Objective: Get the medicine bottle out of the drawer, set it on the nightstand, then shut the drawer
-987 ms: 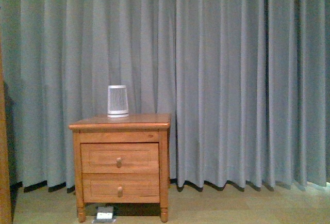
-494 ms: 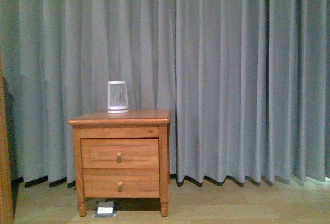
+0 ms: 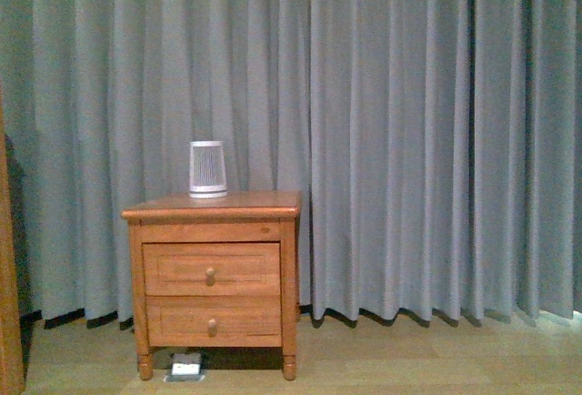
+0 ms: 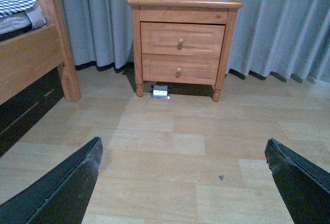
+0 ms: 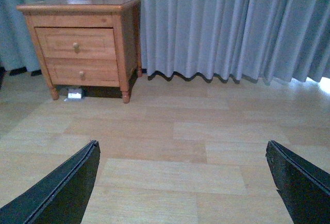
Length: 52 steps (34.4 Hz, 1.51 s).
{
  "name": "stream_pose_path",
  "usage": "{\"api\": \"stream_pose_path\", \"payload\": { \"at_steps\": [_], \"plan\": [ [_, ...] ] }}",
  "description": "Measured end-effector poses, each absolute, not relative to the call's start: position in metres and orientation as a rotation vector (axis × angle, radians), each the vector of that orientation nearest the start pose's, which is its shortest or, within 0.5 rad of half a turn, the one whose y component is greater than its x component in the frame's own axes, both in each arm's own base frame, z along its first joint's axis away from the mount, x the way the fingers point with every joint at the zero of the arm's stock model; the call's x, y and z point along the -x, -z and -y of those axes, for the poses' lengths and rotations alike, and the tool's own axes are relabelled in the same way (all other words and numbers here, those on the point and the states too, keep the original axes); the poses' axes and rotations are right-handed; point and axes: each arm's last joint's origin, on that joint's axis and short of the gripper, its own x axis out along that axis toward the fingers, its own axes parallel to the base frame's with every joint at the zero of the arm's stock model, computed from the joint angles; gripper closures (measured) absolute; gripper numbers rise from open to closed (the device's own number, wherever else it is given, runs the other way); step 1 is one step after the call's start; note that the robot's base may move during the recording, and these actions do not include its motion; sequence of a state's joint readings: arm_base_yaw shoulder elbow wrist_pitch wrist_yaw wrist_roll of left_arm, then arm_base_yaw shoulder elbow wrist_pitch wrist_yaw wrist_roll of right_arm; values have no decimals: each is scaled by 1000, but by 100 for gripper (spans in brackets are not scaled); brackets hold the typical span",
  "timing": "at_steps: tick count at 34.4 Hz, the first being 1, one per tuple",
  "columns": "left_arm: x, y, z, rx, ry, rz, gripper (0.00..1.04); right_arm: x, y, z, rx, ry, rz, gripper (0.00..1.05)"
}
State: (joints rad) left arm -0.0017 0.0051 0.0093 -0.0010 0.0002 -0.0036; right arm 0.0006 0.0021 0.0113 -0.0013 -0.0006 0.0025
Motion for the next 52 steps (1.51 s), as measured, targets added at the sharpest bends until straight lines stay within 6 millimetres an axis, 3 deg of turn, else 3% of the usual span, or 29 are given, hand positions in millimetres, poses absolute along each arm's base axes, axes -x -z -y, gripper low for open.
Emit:
{"api": "stream_pose_path", "payload": {
  "at_steps": [52],
  "plan": [
    [-97, -166, 0, 4, 2, 4, 7, -97, -167, 0, -2, -1, 8, 7]
  ]
}}
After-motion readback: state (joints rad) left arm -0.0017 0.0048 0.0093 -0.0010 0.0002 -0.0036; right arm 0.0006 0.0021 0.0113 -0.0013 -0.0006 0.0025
